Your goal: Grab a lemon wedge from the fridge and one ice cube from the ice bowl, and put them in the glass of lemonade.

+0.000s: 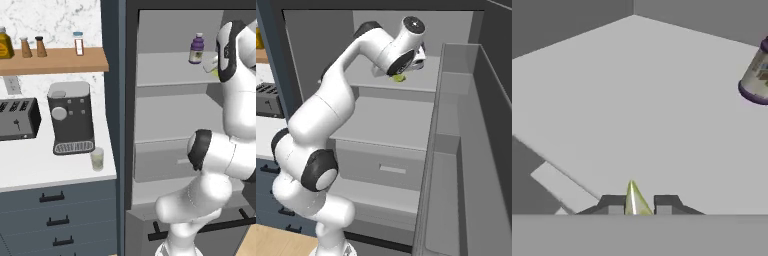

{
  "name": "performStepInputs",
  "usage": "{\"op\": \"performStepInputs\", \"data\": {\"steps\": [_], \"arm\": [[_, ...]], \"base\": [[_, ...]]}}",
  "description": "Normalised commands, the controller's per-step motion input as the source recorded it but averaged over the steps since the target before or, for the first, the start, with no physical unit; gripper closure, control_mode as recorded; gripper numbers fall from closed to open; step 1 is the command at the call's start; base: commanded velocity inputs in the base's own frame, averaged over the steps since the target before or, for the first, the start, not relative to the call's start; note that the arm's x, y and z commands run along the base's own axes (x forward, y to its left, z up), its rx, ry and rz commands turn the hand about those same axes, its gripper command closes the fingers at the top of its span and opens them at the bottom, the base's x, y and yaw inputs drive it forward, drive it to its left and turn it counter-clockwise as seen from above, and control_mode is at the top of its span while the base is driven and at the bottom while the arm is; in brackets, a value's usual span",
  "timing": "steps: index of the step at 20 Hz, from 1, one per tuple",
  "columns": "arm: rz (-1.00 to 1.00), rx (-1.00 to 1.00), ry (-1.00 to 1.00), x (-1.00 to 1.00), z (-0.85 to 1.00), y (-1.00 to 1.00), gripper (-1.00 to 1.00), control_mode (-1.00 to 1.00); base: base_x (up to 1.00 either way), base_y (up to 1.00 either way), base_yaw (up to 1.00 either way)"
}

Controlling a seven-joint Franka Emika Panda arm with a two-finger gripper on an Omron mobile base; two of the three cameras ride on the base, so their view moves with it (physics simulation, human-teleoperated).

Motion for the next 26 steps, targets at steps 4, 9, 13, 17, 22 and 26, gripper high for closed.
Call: {"op": "performStepInputs", "data": {"steps": [4,9,13,17,22,26], "arm": [[-0.28,0.0,-0.18,-0.85,0.0,0.03,1.0,-1.0],[-0.24,0.01,-0.03,-0.95,0.11,0.17,1.0,-1.0],[-0.22,0.05,0.02,-0.96,0.16,0.18,1.0,-1.0],[-0.23,0.05,0.1,-0.95,0.02,0.36,1.0,-1.0],[-0.2,0.04,0.12,-0.92,0.0,0.52,1.0,-1.0],[-0.11,0.11,0.04,-0.92,0.0,0.44,1.0,-1.0]], "base": [[0.0,0.0,0.0],[0.0,0.0,0.0],[0.0,0.0,0.0],[0.0,0.0,0.0],[0.0,0.0,0.0],[0.0,0.0,0.0]]}}
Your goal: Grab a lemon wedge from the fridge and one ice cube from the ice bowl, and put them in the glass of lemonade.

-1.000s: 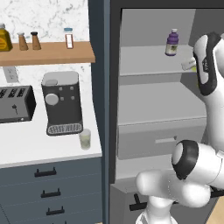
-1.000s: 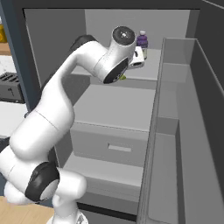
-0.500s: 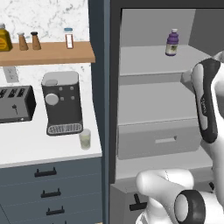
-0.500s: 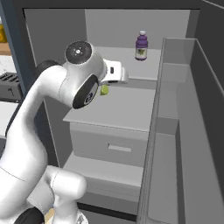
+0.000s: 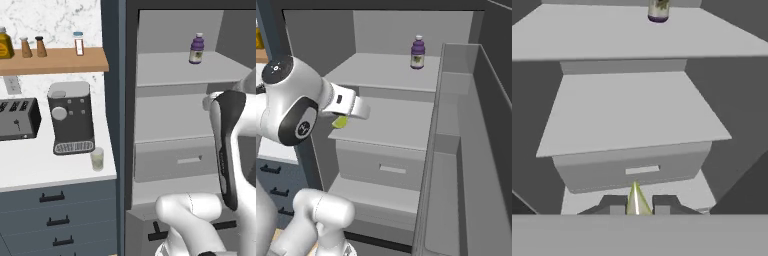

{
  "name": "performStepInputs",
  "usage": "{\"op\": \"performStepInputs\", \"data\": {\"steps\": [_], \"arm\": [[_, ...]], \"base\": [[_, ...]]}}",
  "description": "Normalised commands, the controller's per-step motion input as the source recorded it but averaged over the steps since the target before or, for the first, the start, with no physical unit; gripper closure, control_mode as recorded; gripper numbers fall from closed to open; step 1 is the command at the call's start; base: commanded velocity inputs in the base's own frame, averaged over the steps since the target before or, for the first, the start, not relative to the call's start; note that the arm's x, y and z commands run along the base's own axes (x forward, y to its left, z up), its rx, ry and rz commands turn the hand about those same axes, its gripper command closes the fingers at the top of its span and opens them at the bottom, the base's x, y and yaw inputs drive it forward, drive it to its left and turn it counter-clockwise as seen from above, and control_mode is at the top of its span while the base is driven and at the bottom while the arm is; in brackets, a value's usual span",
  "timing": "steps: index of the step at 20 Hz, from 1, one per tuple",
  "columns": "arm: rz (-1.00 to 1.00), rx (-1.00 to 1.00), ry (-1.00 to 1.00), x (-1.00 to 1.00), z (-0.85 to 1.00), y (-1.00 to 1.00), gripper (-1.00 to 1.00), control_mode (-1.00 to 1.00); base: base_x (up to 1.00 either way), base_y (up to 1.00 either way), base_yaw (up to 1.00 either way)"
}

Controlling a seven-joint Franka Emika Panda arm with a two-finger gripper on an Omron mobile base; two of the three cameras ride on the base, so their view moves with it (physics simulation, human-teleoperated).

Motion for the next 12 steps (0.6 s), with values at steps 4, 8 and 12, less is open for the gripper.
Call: {"op": "performStepInputs", "data": {"steps": [4,8,12], "arm": [[-0.08,0.17,0.0,-0.96,0.0,0.35,1.0,-1.0],[-0.12,0.21,0.0,-0.98,0.0,0.13,1.0,-1.0],[-0.07,0.19,0.04,-0.92,0.0,0.16,1.0,-1.0]], "base": [[0.0,0.0,0.0],[0.0,0.0,0.0],[0.0,0.0,0.0]]}}
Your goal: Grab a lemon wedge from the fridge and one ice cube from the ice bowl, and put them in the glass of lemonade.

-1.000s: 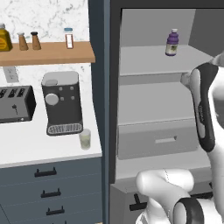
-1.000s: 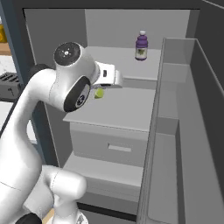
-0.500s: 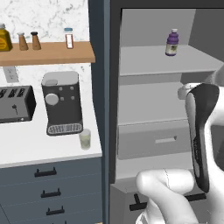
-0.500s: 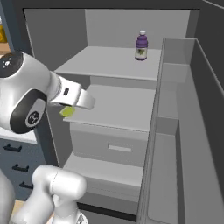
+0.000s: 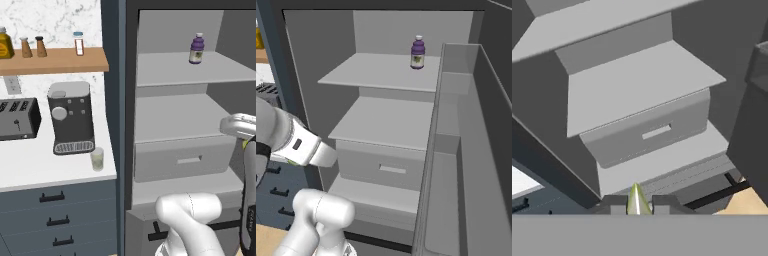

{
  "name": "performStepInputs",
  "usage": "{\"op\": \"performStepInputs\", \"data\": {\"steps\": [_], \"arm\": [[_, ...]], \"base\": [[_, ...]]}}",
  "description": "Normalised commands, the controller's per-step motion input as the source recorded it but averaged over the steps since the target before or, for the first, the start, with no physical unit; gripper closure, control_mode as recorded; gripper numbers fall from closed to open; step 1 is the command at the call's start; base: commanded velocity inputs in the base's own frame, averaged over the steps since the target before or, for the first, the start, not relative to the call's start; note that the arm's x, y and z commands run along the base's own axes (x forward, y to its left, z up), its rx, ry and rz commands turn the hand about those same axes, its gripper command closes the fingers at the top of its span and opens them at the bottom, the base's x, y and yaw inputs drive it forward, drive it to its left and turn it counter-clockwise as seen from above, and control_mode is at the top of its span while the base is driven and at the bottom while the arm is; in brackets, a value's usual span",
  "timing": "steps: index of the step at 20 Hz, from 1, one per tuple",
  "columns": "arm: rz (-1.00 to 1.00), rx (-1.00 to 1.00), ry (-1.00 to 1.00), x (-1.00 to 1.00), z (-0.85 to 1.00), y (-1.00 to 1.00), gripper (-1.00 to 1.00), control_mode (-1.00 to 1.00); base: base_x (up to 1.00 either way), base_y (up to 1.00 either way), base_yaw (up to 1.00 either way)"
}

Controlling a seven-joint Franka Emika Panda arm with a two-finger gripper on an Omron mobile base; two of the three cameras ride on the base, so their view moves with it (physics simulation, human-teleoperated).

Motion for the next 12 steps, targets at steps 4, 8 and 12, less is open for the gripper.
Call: {"op": "performStepInputs", "data": {"steps": [4,8,12], "arm": [[-0.02,0.11,0.07,-0.56,-0.19,0.24,1.0,-1.0],[-0.05,0.0,0.06,-0.13,-0.22,0.17,1.0,-1.0],[-0.02,0.0,0.07,0.0,-0.13,0.0,1.0,-1.0]], "base": [[0.0,0.0,0.0],[0.0,0.0,0.0],[0.0,0.0,0.0]]}}
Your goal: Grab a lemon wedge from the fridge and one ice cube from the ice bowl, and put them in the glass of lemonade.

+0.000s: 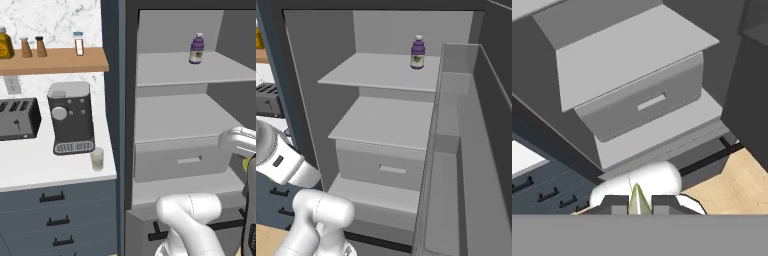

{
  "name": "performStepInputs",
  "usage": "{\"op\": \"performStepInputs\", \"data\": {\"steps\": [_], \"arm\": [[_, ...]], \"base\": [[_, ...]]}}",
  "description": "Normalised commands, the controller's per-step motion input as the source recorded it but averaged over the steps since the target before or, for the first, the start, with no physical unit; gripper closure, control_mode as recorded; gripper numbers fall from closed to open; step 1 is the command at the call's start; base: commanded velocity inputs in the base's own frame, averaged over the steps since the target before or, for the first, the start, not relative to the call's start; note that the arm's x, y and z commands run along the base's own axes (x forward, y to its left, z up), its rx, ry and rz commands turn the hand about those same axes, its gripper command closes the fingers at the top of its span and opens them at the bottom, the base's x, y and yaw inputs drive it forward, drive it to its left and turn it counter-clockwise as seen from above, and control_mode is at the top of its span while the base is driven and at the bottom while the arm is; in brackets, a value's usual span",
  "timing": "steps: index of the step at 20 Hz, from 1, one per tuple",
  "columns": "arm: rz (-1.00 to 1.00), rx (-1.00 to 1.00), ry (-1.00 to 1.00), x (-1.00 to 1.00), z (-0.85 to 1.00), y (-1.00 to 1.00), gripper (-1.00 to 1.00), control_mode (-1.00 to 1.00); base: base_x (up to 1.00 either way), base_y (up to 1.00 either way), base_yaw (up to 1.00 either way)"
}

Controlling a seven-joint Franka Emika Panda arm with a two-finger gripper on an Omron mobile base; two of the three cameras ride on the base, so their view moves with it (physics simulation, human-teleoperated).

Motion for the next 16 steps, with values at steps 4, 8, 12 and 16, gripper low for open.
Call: {"op": "performStepInputs", "data": {"steps": [4,8,12,16], "arm": [[0.0,0.01,0.1,-0.08,-0.14,0.0,1.0,-1.0],[0.0,0.01,0.03,-0.09,-0.05,0.0,1.0,1.0],[0.0,0.0,0.0,0.0,0.0,0.0,1.0,1.0],[0.0,0.0,0.0,0.0,0.0,0.0,1.0,1.0]], "base": [[0.0,0.0,0.0],[-0.3,0.0,-0.01],[-0.87,0.43,-0.04],[-0.26,0.91,-0.04]]}}
